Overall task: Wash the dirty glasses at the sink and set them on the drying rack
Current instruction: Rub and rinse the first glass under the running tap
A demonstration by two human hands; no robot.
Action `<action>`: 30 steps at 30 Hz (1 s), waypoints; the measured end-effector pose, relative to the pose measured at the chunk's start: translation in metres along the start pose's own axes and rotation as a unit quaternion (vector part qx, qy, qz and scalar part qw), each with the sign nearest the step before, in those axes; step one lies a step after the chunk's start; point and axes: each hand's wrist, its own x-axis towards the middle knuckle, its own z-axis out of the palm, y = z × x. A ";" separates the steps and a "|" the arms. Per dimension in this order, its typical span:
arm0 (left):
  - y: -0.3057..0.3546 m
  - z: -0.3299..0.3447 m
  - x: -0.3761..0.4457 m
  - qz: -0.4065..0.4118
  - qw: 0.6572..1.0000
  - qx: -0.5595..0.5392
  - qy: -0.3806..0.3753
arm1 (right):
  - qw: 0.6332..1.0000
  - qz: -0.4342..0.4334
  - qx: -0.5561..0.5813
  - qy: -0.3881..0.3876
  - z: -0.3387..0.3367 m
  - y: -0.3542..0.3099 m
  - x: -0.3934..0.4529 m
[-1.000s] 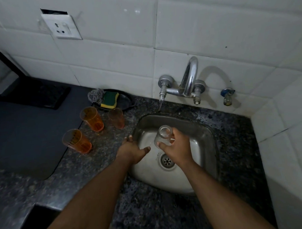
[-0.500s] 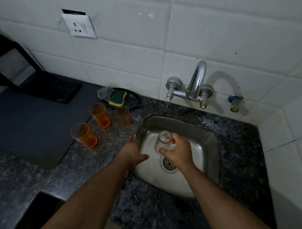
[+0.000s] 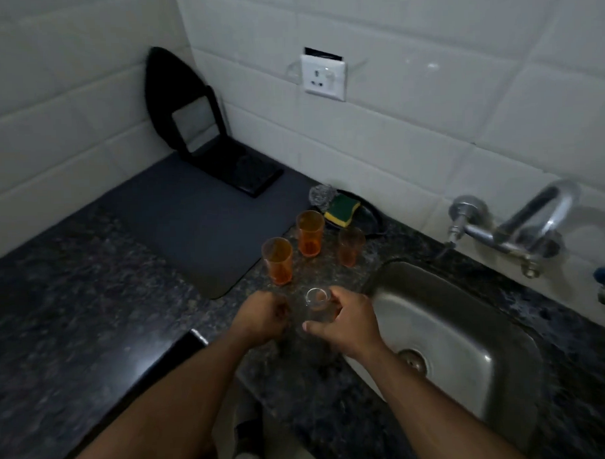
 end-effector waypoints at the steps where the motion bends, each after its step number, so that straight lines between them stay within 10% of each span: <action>1: -0.012 -0.007 0.000 -0.006 1.000 0.002 0.013 | 1.000 -0.015 0.004 -0.009 0.009 -0.012 0.006; 15: -0.193 -0.134 0.079 -0.097 0.993 -0.006 0.071 | 0.998 -0.055 0.008 0.002 0.129 -0.179 0.155; 30: -0.271 -0.180 0.260 -0.126 0.991 0.039 0.032 | 0.997 0.007 -0.016 0.071 0.176 -0.189 0.380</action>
